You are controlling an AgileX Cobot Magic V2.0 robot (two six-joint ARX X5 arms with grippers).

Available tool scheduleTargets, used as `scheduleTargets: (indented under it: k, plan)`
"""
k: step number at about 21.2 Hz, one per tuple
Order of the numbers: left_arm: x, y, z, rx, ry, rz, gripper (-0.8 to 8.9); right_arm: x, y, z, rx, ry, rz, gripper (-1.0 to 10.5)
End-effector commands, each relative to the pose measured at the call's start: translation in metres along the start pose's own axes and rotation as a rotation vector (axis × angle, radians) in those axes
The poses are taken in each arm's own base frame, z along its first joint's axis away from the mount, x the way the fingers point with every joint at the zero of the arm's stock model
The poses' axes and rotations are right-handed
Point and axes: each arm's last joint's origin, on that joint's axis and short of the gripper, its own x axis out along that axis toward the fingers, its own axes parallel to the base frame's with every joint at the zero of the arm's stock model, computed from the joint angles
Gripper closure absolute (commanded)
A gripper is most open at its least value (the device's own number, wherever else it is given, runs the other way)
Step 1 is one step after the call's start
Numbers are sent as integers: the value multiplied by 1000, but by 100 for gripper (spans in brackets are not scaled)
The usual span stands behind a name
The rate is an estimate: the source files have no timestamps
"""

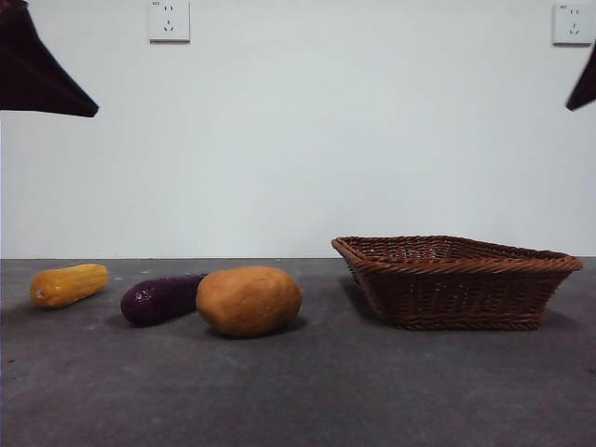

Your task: Help me put the vegetables on the table into the basket

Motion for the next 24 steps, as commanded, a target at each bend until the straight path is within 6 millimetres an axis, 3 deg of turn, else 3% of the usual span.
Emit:
scheduleTargets:
  k: [1,3,4,5,11,15,20,24]
  plan:
    - [2,0,10,-24,22,-6,818,9,1,12,-14,56,8,759]
    - [5,1,20,-37,44,-3,818,21,-1,25,-26,121,-8,436]
    - [6,2,24,-54,61,1,818,28,-2,31,-25,152,-17,335]
    - [6,2,26,-69,83,5,817,36,-3,37,-31,177,-22,307]
    - [13,6,26,-84,139,10,816,98,-21,85,-67,271,-102,317]
    - [22,7,22,-98,184,4,816,143,-42,99,-88,343,-162,318]
    - [27,6,20,-30,200,90,816,190,-68,89,-105,448,-164,332]
    - [27,7,20,-31,203,117,816,213,-79,73,-119,539,-165,599]
